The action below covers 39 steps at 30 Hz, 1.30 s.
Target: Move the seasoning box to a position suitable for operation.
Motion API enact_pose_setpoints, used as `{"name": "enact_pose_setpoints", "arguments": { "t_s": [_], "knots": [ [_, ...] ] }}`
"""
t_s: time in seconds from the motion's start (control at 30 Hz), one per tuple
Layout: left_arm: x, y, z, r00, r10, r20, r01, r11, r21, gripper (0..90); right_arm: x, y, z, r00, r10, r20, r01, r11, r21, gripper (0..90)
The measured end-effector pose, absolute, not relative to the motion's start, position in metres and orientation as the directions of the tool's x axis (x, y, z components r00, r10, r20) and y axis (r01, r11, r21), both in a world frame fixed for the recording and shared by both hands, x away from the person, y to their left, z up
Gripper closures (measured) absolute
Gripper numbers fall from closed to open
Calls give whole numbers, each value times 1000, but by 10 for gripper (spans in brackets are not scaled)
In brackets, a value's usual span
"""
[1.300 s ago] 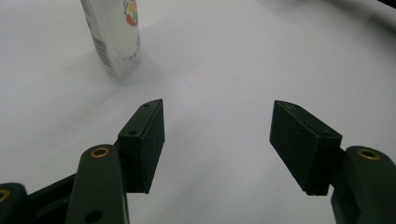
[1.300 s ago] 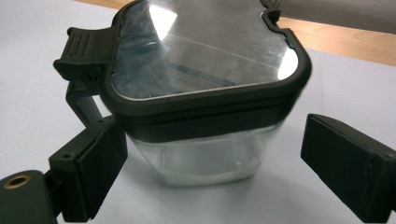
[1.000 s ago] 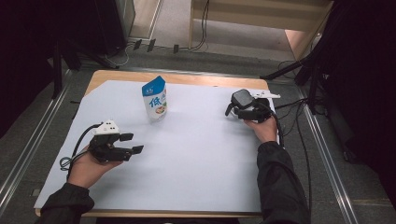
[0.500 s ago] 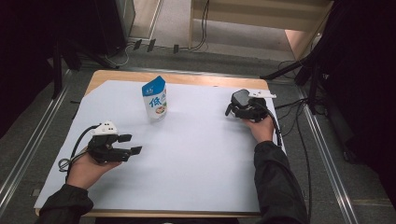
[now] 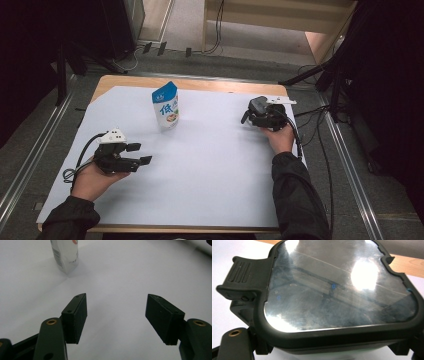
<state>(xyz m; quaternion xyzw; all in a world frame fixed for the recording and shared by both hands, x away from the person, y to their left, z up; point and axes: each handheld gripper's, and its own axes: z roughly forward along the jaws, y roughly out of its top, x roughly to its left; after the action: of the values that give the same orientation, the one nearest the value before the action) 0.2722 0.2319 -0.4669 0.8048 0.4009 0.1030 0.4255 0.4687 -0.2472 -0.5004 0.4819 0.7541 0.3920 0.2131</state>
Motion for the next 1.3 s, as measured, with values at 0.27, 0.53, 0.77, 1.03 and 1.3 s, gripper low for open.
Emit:
{"name": "enact_pose_setpoints", "arguments": {
  "t_s": [0.27,0.53,0.77,1.03,1.3],
  "knots": [
    [278,227,-467,683,706,-186,551,-331,766,355,457,-241,-489,-453,888,80,547,206,811,159],
    [287,217,-467,715,667,-207,536,-334,775,398,435,-227,-480,-475,877,74,534,220,816,159],
    [293,211,-467,728,656,-199,524,-346,778,388,421,-223,-476,-480,871,104,537,198,820,159],
    [302,199,-468,750,629,-207,523,-371,767,383,401,-213,-473,-508,855,100,533,222,817,159],
    [307,193,-468,754,624,-204,523,-382,762,375,385,-194,-476,-542,835,97,530,250,810,159]
  ]
}}
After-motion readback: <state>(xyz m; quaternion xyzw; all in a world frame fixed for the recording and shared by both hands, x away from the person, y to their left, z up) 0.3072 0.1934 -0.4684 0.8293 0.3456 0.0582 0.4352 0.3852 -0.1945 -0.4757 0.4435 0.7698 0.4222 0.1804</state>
